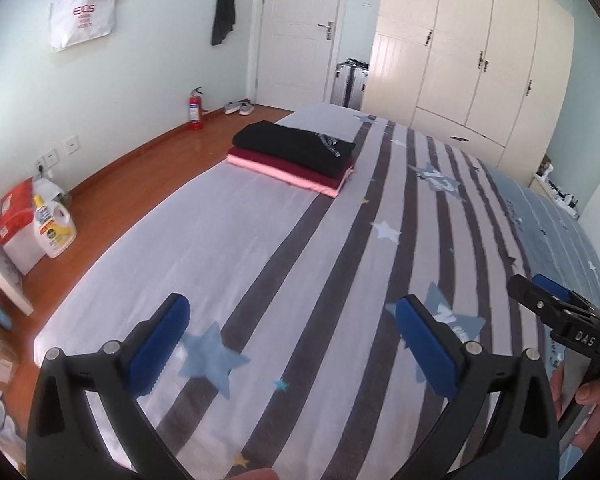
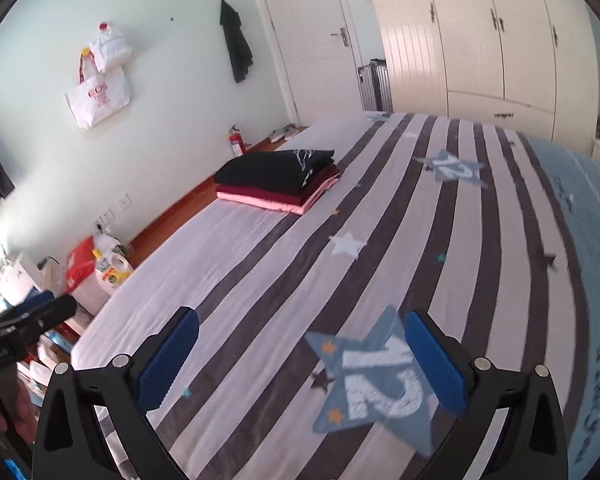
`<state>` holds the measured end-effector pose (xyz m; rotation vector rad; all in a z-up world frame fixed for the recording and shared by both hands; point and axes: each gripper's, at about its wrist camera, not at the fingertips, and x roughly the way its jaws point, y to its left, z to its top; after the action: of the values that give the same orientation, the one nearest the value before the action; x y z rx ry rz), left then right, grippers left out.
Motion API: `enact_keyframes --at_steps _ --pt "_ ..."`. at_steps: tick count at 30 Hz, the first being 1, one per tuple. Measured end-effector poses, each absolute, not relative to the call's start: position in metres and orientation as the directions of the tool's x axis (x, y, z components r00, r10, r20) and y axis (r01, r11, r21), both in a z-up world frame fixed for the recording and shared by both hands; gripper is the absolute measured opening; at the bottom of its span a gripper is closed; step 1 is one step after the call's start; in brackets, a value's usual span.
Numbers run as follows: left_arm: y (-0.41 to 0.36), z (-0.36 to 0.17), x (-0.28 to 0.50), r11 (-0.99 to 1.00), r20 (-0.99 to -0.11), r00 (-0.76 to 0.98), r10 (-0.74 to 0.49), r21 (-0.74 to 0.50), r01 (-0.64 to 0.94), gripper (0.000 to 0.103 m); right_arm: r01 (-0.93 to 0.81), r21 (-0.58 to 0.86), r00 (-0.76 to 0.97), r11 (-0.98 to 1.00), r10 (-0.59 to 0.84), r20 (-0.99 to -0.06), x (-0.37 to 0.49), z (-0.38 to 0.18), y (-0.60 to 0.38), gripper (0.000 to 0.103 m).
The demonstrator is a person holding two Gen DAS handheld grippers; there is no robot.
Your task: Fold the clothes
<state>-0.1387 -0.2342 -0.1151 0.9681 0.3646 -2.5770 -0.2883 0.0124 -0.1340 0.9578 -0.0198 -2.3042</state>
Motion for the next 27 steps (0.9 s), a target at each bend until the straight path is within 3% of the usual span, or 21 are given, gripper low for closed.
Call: enact_keyframes --at_steps 5,14,20,27 --pt "-0.234 -0.146 -0.114 -0.879 -0.652 -0.701 -0.289 -0.109 0.464 0.102 0.558 0.151 -0.567 -0.816 -0.508 -0.649 -0.263 -0.167 0.005 0.102" --pt "-0.222 -0.168 -0.077 -0.885 -0.559 -0.75 -0.354 -0.061 0.462 0.102 0.591 0.111 -0.626 -0.799 -0.541 -0.562 -0.218 -0.197 -0.006 0.102" --pt "-0.195 -0.138 -0.023 -0.885 -0.504 -0.787 -0.356 -0.087 0.457 0.102 0.566 0.097 -0.684 -0.819 -0.532 -0.499 -0.173 -0.169 0.007 0.102" --pt "-0.162 -0.066 0.04 -0.891 -0.502 -0.809 -0.306 -0.149 0.429 0.102 0.548 0.089 -0.716 -0.831 -0.522 -0.464 -0.091 -0.094 0.042 0.102"
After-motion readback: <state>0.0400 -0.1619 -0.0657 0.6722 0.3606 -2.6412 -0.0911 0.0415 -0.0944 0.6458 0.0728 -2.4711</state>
